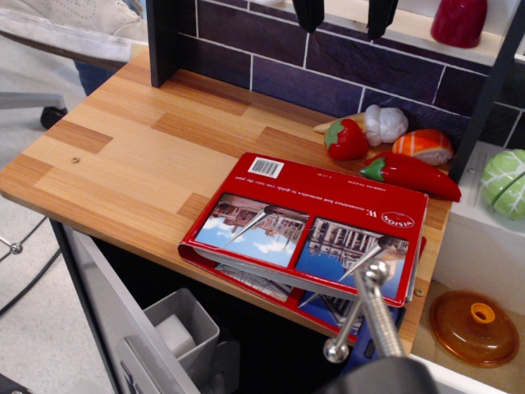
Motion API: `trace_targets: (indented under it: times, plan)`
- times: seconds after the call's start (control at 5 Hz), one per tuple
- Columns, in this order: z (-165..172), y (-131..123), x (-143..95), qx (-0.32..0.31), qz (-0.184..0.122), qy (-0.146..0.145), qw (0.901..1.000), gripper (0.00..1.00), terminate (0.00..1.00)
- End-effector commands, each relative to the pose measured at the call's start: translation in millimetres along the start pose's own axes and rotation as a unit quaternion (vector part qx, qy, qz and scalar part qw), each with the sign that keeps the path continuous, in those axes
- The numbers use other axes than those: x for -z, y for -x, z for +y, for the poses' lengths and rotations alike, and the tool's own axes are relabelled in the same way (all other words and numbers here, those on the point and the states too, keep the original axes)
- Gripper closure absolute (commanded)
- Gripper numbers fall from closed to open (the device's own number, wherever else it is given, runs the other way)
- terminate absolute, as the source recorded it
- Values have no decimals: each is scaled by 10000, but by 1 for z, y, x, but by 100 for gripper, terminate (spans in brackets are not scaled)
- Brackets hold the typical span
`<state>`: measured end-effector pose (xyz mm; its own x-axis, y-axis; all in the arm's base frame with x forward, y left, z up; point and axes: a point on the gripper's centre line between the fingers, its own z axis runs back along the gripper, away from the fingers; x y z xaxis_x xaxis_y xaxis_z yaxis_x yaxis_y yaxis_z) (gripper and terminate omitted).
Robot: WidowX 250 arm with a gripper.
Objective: Open book
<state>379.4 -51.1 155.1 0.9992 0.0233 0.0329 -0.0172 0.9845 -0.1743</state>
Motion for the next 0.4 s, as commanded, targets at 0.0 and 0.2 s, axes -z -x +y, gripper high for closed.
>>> trace_targets:
  times: [0.0, 0.2]
  plan:
    - [0, 0, 0, 0, 0, 0, 10000, 0, 0]
    - [-25, 23, 14, 175, 2, -372, 9992, 0, 0]
